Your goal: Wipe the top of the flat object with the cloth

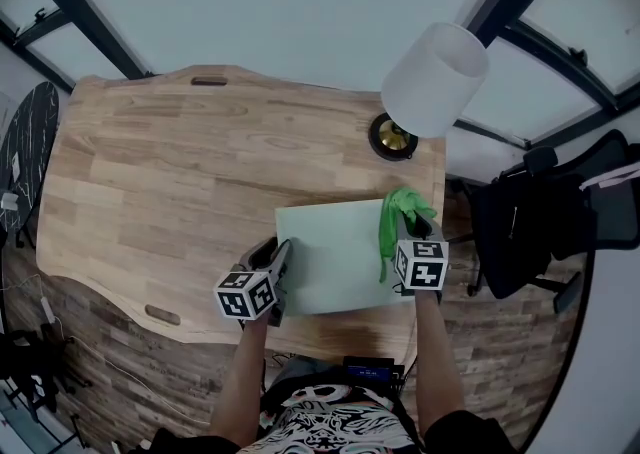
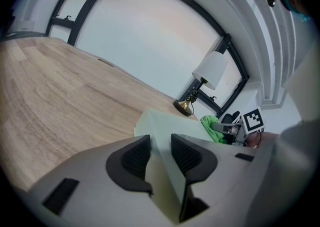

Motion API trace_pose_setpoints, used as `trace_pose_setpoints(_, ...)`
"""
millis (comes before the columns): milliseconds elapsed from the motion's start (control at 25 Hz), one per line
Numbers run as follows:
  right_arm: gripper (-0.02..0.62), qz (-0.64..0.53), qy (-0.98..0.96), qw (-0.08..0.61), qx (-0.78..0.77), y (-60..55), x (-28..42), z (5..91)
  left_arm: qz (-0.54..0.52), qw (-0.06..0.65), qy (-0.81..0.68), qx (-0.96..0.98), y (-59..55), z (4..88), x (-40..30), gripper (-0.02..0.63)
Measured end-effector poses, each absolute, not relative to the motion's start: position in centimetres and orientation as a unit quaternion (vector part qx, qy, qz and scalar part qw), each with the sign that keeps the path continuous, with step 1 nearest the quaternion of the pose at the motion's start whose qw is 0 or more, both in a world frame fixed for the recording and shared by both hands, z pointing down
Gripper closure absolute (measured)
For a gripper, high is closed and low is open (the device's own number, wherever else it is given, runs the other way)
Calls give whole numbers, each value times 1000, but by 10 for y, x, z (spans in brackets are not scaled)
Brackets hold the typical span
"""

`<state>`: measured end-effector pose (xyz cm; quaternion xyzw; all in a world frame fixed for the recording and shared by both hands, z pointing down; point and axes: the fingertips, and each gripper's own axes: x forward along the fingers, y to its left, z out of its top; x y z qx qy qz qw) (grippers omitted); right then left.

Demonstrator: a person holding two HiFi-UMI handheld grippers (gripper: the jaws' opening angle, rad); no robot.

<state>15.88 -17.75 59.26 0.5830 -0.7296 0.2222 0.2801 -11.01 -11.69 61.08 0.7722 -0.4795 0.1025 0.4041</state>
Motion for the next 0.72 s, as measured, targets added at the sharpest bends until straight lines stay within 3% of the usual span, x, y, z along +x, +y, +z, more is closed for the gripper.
trace_pose_setpoints(720, 520, 213, -780, 313, 499, -176, 70, 594, 100, 424, -468, 769, -118, 612, -109, 474)
